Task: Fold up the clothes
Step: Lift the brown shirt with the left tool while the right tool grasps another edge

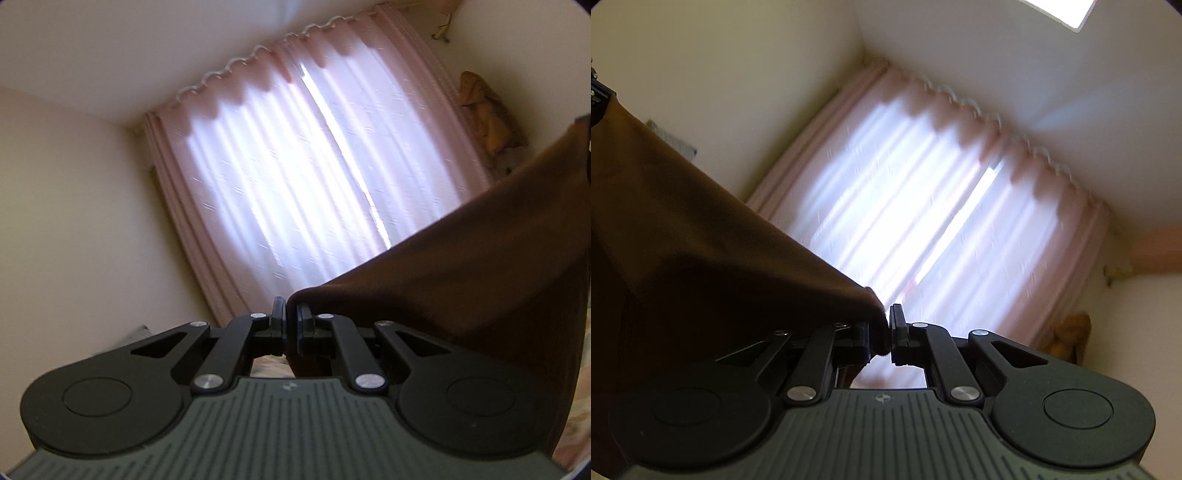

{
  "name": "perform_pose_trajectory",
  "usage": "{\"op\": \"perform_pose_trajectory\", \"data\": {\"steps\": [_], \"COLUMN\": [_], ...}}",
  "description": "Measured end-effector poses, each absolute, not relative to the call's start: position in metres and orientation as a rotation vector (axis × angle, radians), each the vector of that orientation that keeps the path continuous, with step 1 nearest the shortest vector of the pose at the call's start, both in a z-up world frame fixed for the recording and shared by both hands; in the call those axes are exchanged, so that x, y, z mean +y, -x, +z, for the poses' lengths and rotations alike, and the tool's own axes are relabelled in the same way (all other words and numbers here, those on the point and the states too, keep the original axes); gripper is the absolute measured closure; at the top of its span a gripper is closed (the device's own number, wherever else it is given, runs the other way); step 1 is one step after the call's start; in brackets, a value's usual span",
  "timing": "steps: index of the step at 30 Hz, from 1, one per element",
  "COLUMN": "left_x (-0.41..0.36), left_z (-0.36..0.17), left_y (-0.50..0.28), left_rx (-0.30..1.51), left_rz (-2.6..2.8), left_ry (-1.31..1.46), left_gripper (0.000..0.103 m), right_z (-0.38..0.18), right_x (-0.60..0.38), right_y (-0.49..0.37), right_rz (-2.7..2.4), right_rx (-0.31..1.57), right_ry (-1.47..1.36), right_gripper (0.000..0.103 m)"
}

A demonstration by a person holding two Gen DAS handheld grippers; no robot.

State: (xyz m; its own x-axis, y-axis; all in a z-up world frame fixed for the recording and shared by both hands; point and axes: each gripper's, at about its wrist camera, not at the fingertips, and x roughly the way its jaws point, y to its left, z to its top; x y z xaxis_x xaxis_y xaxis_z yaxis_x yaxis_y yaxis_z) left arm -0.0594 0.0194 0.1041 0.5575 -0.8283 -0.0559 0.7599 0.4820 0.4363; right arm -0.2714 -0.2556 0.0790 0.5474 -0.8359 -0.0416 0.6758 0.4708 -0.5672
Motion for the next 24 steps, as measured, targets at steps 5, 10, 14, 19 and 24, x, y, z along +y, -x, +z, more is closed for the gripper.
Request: {"op": "perform_pose_trajectory", "data": {"steps": [5,10,14,19,24], "left_x": [-0.005,-0.090,-0.214,-0.300,-0.330], "left_z": [0.097,0.062,-0.051,-0.196,-0.264], "left_y": [0.076,0.052,-0.012,-0.075,-0.119], "left_rx": [-0.127,-0.049,0.123,0.352,0.462], "left_rz": [-1.058,-1.174,-1.212,-1.229,-1.261], "left_ry": [-0.519,-0.619,-0.791,-1.001,-1.084], "left_gripper": [0.097,0.096,0.097,0.097,0.096], "right_z": [0.076,0.074,0.029,-0.115,-0.275], "right_x": [-0.244,-0.289,-0.390,-0.442,-0.396], "right_y": [0.323,0.344,0.300,0.255,0.213], "right_rz": [-1.001,-1.078,-1.038,-0.836,-0.611], "right_rx": [0.451,0.530,0.591,0.764,0.974], "right_ry": [0.482,0.407,0.259,-0.174,-0.445], "right_gripper": [0.098,0.103,0.099,0.059,0.047]}}
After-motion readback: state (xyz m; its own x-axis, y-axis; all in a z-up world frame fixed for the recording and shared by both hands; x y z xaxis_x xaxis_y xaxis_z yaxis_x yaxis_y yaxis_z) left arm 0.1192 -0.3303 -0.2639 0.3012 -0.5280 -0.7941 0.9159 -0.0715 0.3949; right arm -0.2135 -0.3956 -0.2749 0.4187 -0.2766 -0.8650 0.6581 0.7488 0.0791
